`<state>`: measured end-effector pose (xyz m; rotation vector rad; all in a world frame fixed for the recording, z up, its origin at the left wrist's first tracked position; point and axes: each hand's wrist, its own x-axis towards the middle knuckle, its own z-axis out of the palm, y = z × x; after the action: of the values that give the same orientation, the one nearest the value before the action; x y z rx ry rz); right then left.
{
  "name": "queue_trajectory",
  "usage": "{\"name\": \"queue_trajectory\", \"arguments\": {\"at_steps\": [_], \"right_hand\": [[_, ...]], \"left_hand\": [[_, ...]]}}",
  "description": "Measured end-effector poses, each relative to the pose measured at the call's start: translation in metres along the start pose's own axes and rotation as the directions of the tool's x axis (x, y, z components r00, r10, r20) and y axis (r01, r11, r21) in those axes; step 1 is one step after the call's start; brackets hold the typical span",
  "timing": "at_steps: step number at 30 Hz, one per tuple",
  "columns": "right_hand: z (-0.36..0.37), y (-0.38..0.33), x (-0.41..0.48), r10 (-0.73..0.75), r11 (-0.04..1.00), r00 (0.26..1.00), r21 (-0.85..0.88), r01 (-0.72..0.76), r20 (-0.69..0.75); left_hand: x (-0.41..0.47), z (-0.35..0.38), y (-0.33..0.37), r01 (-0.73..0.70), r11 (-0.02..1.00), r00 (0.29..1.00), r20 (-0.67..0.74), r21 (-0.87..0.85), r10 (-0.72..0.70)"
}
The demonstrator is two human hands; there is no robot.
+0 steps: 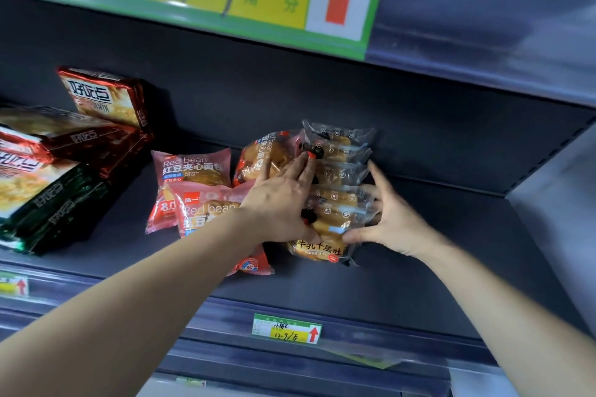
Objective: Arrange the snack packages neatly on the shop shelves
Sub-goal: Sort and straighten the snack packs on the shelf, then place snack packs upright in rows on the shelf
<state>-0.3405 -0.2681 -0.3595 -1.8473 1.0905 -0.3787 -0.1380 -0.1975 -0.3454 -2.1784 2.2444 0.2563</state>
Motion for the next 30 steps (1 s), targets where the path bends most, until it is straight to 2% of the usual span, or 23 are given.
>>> {"name": "queue_trajectory", "arguments": {"at_steps": [6,9,10,12,14,18,21,23,25,26,28,30], "right_hand": [[-0.004,-0.010,-0.007,0.017,0.993,1.000,-0.116,-0.015,0.014],[-0.006,-0.026,-0.010,-0.034,0.980,0.995,-0.199,0.016,-0.090],[-0.005,-0.034,-0.011,-0.062,0.967,0.986,-0.253,0.022,-0.154],[0.001,-0.052,-0.008,-0.209,0.913,0.944,-0.397,0.094,-0.257],[0.013,-0.073,0.001,-0.304,0.867,0.916,-0.473,0.153,-0.261],[0.043,-0.102,0.032,-0.140,0.915,0.977,-0.397,0.066,-0.162],[0.056,-0.108,0.056,-0.081,0.933,0.988,-0.359,0.029,-0.131],[0.056,-0.112,0.065,-0.007,0.986,0.994,-0.166,-0.011,-0.106],[0.051,-0.115,0.071,0.077,0.996,0.986,0.062,-0.069,-0.146],[0.048,-0.114,0.074,0.103,0.991,0.980,0.101,-0.087,-0.168],[0.045,-0.113,0.079,0.124,0.990,0.973,-0.047,-0.136,-0.194],[0.055,-0.118,0.081,0.154,0.949,0.976,-0.253,-0.189,-0.154]], "left_hand": [[-0.008,-0.007,-0.011,0.026,0.997,0.999,0.027,0.072,-0.028],[-0.019,-0.010,-0.028,0.083,0.993,0.996,0.035,0.089,-0.086],[-0.023,-0.011,-0.036,0.115,0.989,0.992,0.043,0.092,-0.119],[-0.030,-0.013,-0.054,0.187,0.979,0.981,0.046,0.087,-0.191],[-0.037,-0.016,-0.071,0.246,0.967,0.964,0.087,0.057,-0.251],[-0.050,-0.017,-0.094,0.313,0.949,0.931,0.211,-0.046,-0.297],[-0.054,-0.016,-0.105,0.281,0.957,0.953,0.133,-0.067,-0.271],[-0.057,-0.016,-0.114,0.257,0.963,0.965,0.083,-0.082,-0.250],[-0.060,-0.017,-0.123,0.247,0.964,0.968,0.067,-0.103,-0.241],[-0.061,-0.017,-0.126,0.253,0.962,0.966,0.077,-0.100,-0.246],[-0.062,-0.017,-0.133,0.292,0.952,0.952,0.118,-0.086,-0.282],[-0.062,-0.016,-0.140,0.349,0.931,0.928,0.173,-0.105,-0.329]]}}
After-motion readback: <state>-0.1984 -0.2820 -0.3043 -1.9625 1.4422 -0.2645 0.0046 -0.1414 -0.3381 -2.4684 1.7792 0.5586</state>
